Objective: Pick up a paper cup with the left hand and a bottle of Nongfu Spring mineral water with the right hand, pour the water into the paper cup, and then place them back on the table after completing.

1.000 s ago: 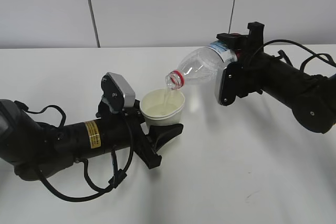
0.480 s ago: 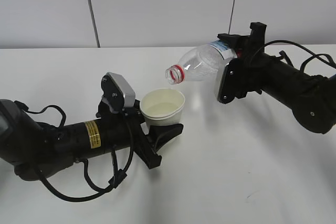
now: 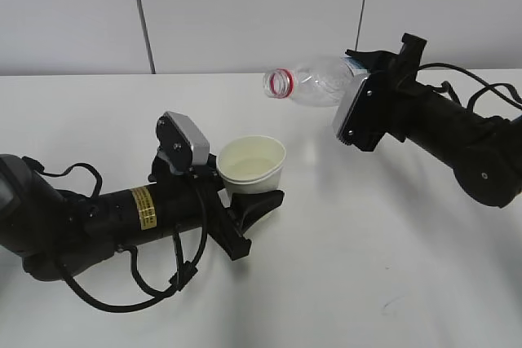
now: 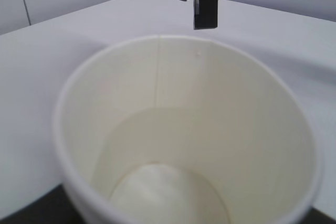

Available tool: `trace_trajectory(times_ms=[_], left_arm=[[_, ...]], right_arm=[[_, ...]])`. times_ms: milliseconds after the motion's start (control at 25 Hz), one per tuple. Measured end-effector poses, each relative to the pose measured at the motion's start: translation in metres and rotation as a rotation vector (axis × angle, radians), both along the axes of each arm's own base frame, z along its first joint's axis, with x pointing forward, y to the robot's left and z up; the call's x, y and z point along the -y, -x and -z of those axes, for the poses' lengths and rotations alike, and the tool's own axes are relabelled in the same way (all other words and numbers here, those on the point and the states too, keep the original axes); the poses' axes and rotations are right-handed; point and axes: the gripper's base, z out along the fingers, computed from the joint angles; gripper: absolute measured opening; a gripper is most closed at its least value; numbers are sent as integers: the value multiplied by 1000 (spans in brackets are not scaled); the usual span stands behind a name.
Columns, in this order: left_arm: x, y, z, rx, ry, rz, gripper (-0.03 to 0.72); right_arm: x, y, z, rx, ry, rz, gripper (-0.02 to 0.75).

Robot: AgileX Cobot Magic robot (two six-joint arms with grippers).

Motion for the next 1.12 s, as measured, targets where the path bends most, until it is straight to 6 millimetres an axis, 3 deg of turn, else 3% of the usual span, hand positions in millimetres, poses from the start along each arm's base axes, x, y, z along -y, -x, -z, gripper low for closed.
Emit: trace_trajectory(times_ms=[400, 880, 1120], left_arm=[[-2, -3, -1, -6, 12, -46, 398], [-3, -6, -1, -11, 20, -77, 398], [-4, -8, -1, -14, 28, -105, 398]], right_arm=[[6, -2, -1, -126, -375, 83, 412], [6, -2, -1, -347, -995, 108, 412], [6, -2, 0, -389, -1100, 115, 412]])
